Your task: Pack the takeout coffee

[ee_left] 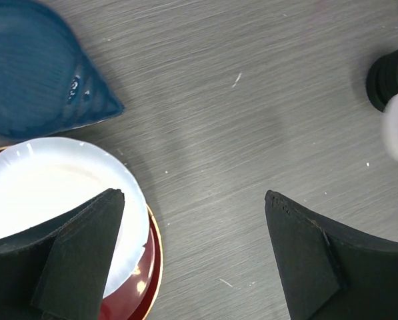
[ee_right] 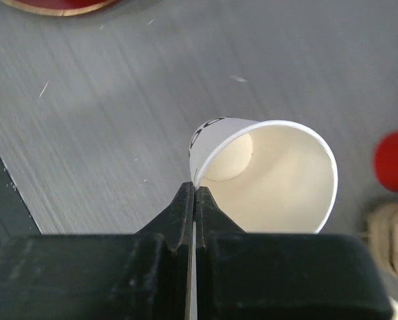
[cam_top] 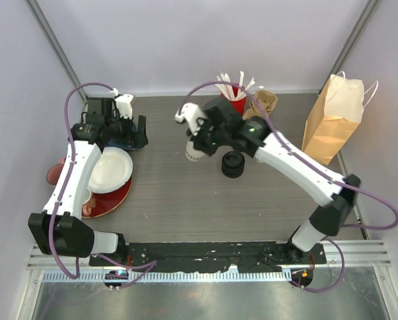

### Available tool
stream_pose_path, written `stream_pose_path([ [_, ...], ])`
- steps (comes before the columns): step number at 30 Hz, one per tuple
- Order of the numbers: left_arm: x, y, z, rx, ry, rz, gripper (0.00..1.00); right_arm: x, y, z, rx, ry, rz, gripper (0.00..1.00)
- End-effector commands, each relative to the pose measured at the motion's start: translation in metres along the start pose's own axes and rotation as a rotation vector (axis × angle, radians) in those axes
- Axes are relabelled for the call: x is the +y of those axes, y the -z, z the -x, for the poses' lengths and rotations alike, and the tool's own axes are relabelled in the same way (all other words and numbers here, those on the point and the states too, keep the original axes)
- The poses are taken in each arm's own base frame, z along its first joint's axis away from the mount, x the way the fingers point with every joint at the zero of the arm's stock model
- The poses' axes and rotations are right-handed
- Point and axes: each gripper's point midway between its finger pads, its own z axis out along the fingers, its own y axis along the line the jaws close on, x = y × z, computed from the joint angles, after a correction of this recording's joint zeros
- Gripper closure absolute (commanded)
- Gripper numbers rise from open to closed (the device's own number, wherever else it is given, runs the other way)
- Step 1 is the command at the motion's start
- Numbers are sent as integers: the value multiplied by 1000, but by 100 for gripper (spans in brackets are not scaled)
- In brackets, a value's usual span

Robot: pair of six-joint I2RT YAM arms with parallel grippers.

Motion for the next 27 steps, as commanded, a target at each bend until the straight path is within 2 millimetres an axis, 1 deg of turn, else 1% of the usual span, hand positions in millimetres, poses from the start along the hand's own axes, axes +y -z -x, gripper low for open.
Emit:
stream_pose_path([
  [1, 15, 12, 1, -14, 28, 58, 8, 36, -55, -9, 32, 93, 137, 99],
  [2, 18, 11, -1, -9, 35, 64, 9, 39, -62, -10, 40, 113, 139, 99],
  [3, 18, 11, -3, -5, 36, 67, 9, 46, -77, -17, 65, 124, 158, 99],
  [5, 19, 10, -8, 5, 35, 68, 9, 62, -91, -23, 78, 151, 213, 99],
  [6, 19, 10, -9, 8, 37, 69, 9, 68, -102, -30, 99, 156, 226, 99],
  [8, 21, 10, -11, 11, 33, 81, 9, 81, -113, -40, 124, 186, 247, 99],
  [9, 22, 10, -11, 7, 32, 86, 9, 84, -124, -50, 158, 196, 243, 99],
  [10, 22, 10, -12, 7, 32, 91, 9, 91, -128, -54, 168, 214, 259, 99],
  [12, 24, 11, -11, 7, 30, 97, 9, 98, -135, -65, 201, 217, 285, 99],
  [14, 23, 10, -11, 6, 28, 93, 9, 103, -139, -70, 212, 216, 299, 99],
  [16, 22, 10, -12, 9, 29, 88, 9, 104, -142, -74, 223, 214, 300, 99],
  [17, 22, 10, -12, 11, 30, 84, 9, 104, -142, -76, 224, 213, 301, 91],
  [19, 20, 9, -12, 10, 27, 75, 9, 104, -141, -76, 223, 213, 300, 82],
  [21, 19, 9, -13, 11, 27, 68, 9, 104, -141, -77, 226, 214, 299, 77],
  [23, 17, 8, -12, 11, 26, 55, 9, 103, -140, -77, 226, 210, 296, 68],
  [24, 16, 8, -12, 11, 26, 51, 9, 104, -137, -74, 220, 204, 294, 63],
  [25, 16, 8, -12, 9, 24, 48, 9, 103, -130, -65, 197, 198, 292, 57],
  [27, 15, 9, -12, 9, 23, 43, 9, 102, -120, -50, 160, 179, 286, 53],
])
